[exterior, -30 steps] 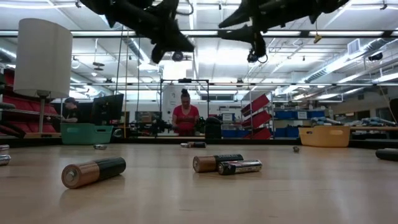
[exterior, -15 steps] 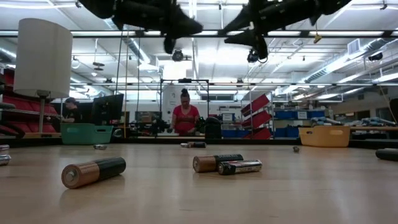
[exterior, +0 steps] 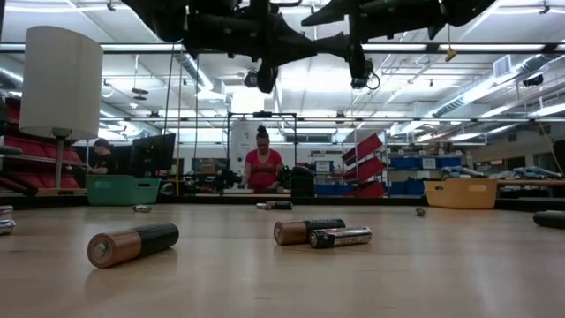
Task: Sort batteries
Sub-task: Put the silver battery into the yellow bin
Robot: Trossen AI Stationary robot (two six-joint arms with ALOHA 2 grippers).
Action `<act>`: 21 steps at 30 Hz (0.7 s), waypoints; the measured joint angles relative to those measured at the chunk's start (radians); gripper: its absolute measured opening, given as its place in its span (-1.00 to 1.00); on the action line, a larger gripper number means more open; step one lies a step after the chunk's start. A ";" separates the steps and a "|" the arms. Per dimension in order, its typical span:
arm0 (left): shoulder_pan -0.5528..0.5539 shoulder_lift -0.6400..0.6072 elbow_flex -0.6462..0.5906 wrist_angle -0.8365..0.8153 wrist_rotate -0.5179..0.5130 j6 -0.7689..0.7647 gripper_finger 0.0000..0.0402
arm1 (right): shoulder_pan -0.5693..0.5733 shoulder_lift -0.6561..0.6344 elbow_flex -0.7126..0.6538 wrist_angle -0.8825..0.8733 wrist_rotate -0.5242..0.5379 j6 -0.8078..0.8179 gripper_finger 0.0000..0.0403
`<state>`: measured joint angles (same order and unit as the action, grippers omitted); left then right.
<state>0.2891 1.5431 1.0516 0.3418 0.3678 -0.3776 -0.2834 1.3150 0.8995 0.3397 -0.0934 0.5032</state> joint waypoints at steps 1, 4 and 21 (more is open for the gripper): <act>-0.005 0.004 0.009 0.003 0.000 -0.001 -0.83 | 0.002 0.001 0.000 0.003 0.000 0.004 0.02; -0.012 0.012 0.027 0.007 -0.002 0.001 -0.83 | 0.004 0.008 0.002 0.008 -0.008 0.025 0.02; -0.009 0.022 0.045 0.013 -0.030 -0.021 -0.83 | 0.034 0.010 0.000 -0.005 -0.039 0.046 -0.03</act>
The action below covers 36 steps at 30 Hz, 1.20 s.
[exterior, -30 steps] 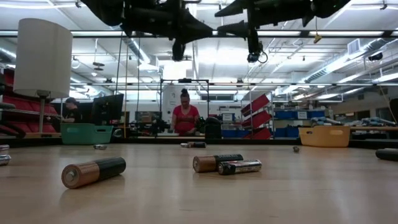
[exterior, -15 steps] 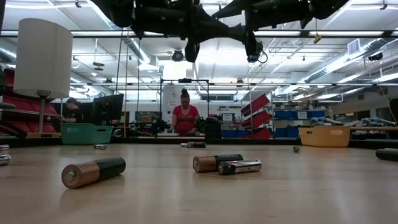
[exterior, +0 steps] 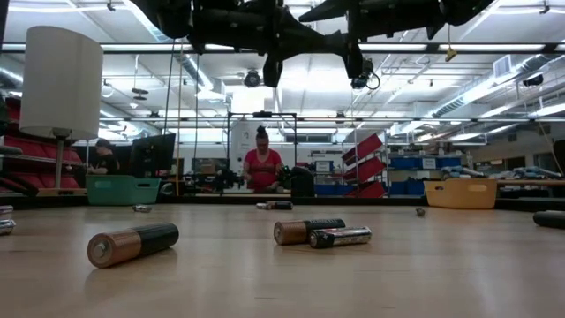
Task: Sort batteries
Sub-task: Put the silver battery into the yellow bin
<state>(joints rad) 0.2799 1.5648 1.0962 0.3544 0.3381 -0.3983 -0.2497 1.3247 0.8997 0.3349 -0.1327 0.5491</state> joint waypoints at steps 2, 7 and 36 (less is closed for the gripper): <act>-0.001 0.000 0.000 0.002 -0.007 -0.001 -0.83 | 0.001 0.000 0.000 0.000 -0.001 -0.002 -0.06; -0.002 0.000 0.000 0.018 -0.030 -0.002 -0.83 | 0.000 0.009 0.000 0.011 0.002 -0.002 -0.22; 0.036 -0.076 0.001 -0.525 -0.197 0.017 -0.04 | -0.099 -0.143 0.000 -0.463 0.274 -0.008 -0.86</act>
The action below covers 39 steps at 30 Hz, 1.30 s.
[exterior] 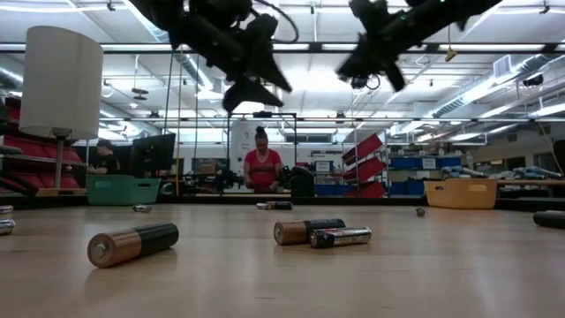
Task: Sort batteries
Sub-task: Put the silver battery into the yellow bin
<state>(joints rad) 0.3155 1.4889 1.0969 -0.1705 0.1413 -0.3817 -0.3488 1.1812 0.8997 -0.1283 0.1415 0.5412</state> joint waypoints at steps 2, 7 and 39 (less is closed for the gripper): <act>0.005 -0.029 0.000 -0.096 -0.039 0.023 -0.08 | -0.036 -0.037 0.000 -0.166 0.089 0.003 -0.86; 0.008 -0.118 0.000 -0.268 -0.149 0.061 -0.15 | -0.186 -0.065 0.000 -0.559 0.238 0.107 -0.84; 0.004 -0.293 -0.002 -0.669 -0.104 0.082 -0.17 | -0.396 0.099 0.015 -0.621 0.176 -0.179 -0.23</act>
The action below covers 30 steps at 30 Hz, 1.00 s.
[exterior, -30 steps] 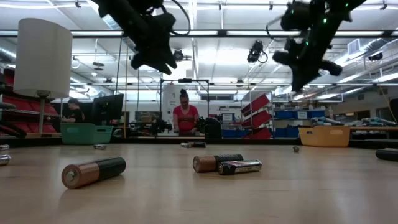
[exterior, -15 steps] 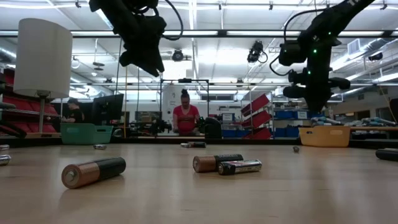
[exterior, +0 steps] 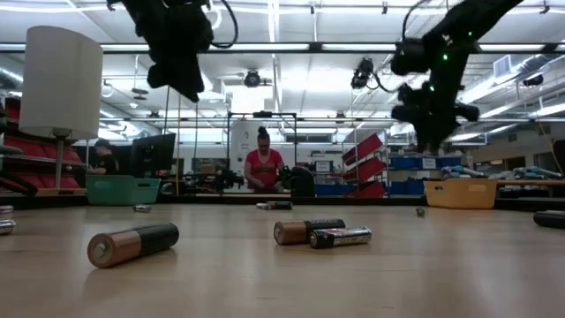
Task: Sort batteries
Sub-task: Put the silver battery into the yellow bin
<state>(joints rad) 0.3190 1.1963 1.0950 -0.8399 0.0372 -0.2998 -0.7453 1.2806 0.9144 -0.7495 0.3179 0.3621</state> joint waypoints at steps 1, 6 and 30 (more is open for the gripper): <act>0.000 -0.006 -0.005 -0.006 0.045 -0.009 -0.17 | 0.028 -0.007 0.003 0.028 -0.006 -0.020 -0.24; -0.027 -0.008 -0.101 -0.025 0.171 -0.067 -0.17 | 0.183 -0.006 0.006 0.255 -0.119 -0.080 -0.24; -0.206 -0.026 -0.467 0.271 -0.152 0.305 -0.34 | 0.575 0.198 0.006 0.825 -0.385 -0.067 -0.25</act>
<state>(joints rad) 0.1128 1.1703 0.6284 -0.5691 -0.1144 0.0051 -0.1708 1.4783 0.9207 0.0756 -0.0669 0.2951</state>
